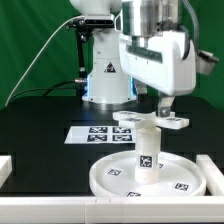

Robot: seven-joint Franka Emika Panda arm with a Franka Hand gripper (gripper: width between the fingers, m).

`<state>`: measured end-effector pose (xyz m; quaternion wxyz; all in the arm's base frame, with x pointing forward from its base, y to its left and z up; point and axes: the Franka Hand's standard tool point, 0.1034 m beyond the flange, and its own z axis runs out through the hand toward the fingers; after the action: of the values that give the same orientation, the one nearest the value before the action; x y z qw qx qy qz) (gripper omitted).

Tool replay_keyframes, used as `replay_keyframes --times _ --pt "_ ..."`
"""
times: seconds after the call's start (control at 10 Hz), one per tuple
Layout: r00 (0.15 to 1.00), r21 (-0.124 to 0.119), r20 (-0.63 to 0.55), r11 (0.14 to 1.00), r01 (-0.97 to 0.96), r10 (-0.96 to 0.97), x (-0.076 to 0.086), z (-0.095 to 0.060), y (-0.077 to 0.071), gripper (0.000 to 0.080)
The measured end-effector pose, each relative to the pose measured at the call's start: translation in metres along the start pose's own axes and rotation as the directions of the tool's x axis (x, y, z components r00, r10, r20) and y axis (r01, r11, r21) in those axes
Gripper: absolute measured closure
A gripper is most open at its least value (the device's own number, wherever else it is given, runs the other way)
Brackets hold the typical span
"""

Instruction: Assemble round table

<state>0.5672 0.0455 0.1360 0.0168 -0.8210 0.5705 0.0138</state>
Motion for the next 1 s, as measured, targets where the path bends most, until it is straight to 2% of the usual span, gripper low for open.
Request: replay_keyframes --times 0.2,0.4,0.6,0.8,0.9,1.0 --pt "0.944 0.011 -0.01 0.944 0.33 -0.33 0.0034 -0.0018 -0.0022 0.015" --pt "0.8 0.005 -0.013 0.8 0.6 -0.6 0.003 0.0001 -0.0015 0.015" --pt "0.653 -0.004 -0.016 0.653 0.758 -0.758 -0.002 -0.0008 -0.003 0.015" --pt "0.54 -0.008 -0.014 0.54 0.841 -0.842 0.0005 0.0003 -0.0019 0.015" --pt "0.461 -0.014 -0.016 0.461 0.887 -0.887 0.0007 0.0005 -0.0022 0.015" --pt "0.281 -0.048 -0.039 0.283 0.958 -0.959 0.0015 0.003 -0.0031 0.015"
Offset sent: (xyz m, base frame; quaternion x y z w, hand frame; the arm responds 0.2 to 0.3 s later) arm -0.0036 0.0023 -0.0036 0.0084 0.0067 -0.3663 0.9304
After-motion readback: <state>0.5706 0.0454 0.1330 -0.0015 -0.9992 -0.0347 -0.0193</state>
